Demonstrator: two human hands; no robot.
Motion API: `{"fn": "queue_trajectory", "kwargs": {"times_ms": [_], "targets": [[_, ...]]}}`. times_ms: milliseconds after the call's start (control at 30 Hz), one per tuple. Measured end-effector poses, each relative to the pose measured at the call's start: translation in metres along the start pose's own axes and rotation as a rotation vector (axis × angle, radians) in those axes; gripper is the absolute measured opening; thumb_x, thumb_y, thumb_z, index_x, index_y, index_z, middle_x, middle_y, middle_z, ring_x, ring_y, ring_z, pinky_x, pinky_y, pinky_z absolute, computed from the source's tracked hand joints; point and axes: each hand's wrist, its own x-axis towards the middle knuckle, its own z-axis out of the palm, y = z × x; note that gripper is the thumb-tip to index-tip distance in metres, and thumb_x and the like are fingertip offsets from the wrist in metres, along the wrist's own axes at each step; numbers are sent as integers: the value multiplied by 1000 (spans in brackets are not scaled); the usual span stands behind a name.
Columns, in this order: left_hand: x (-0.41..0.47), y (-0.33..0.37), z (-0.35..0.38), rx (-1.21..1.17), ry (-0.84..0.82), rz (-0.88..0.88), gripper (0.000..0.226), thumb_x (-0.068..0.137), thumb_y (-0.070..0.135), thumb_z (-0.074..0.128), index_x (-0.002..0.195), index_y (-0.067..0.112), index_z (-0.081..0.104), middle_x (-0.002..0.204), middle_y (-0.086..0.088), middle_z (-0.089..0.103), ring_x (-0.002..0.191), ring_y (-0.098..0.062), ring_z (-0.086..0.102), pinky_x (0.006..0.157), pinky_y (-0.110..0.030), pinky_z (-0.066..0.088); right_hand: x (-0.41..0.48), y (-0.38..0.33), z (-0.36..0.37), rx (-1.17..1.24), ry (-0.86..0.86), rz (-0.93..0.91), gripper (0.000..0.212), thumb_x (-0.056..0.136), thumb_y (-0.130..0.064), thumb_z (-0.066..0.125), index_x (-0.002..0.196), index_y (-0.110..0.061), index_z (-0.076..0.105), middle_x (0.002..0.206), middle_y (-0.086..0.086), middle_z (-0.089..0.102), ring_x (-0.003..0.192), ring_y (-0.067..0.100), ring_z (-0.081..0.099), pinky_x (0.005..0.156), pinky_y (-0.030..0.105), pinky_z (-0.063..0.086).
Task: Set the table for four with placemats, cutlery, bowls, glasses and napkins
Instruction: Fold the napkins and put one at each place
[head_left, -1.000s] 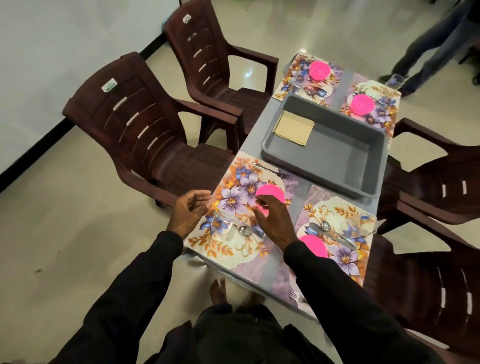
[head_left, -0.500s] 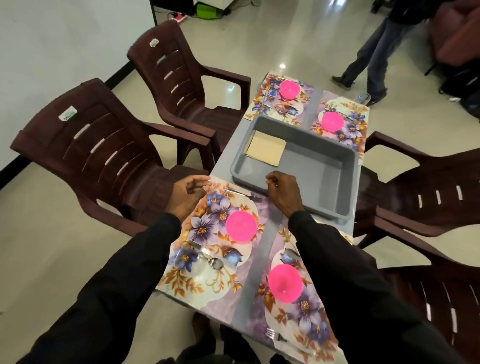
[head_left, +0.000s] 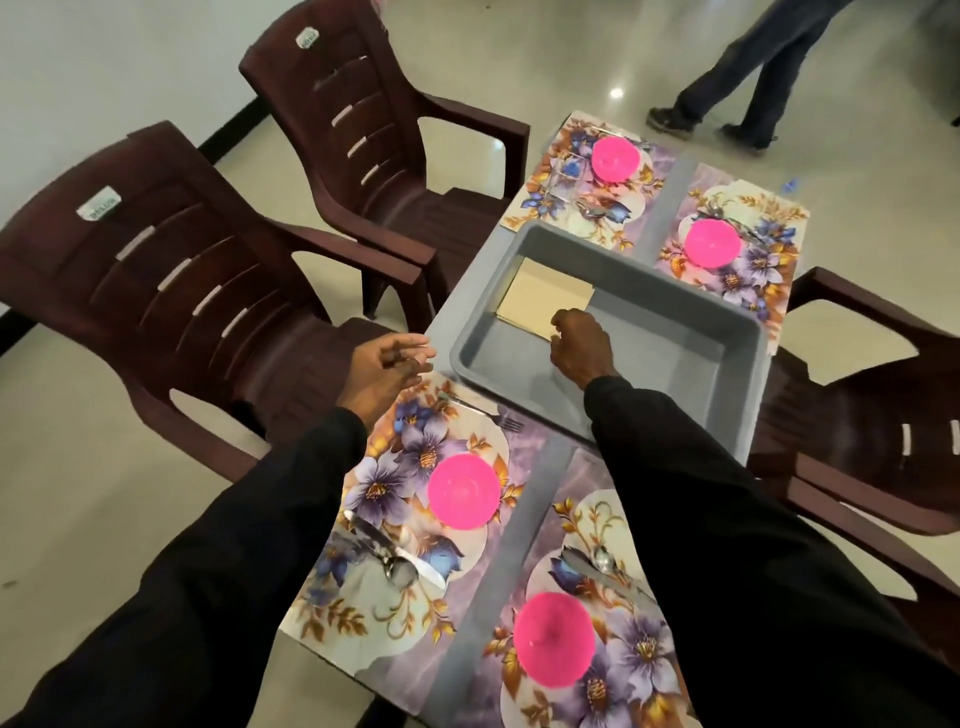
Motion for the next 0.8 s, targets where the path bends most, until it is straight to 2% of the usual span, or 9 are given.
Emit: {"fn": "queue_trajectory", "kwargs": {"times_ms": [167, 333, 433, 500, 667, 800], "targets": [[9, -7, -1, -21, 25, -29, 23, 96, 2, 67, 116, 10, 70, 109, -7, 77, 103, -28, 74, 89, -37, 60, 23, 11, 26, -174, -133, -90, 25, 86, 0, 66, 110, 2, 60, 113, 20, 58, 108, 38, 55, 70, 38, 42], [11, -11, -7, -1, 46, -40, 24, 96, -1, 65, 117, 10, 70, 112, -11, 76, 104, -30, 73, 95, -44, 58, 36, 19, 44, -298, -172, -125, 32, 78, 12, 60, 109, 4, 58, 111, 23, 57, 102, 40, 54, 76, 46, 49], [9, -10, -10, 7, 55, -33, 23, 96, -1, 65, 114, 12, 71, 114, -13, 75, 105, -29, 73, 97, -45, 57, 40, 22, 50, -360, -161, -136, 34, 74, 16, 60, 106, 4, 58, 109, 23, 55, 99, 40, 54, 74, 47, 49], [7, -10, -12, 19, 56, -33, 24, 96, -2, 64, 118, 7, 69, 115, -14, 74, 106, -28, 72, 96, -44, 58, 46, 23, 50, -385, -158, -148, 35, 74, 18, 61, 106, 5, 58, 108, 24, 55, 99, 42, 54, 71, 47, 48], [3, -7, -17, 12, 52, -25, 26, 97, -2, 63, 123, -1, 65, 118, -18, 72, 110, -30, 71, 96, -42, 58, 58, 18, 38, -334, -150, -122, 28, 80, 18, 53, 105, 5, 56, 107, 25, 55, 101, 43, 52, 66, 42, 36], [-2, 1, -15, -40, 46, -43, 25, 98, 1, 61, 122, 1, 66, 119, -18, 72, 105, -30, 72, 92, -40, 60, 51, 11, 16, -186, -46, -42, 22, 83, 13, 55, 102, 4, 58, 107, 24, 56, 100, 44, 54, 68, 46, 46]]}}
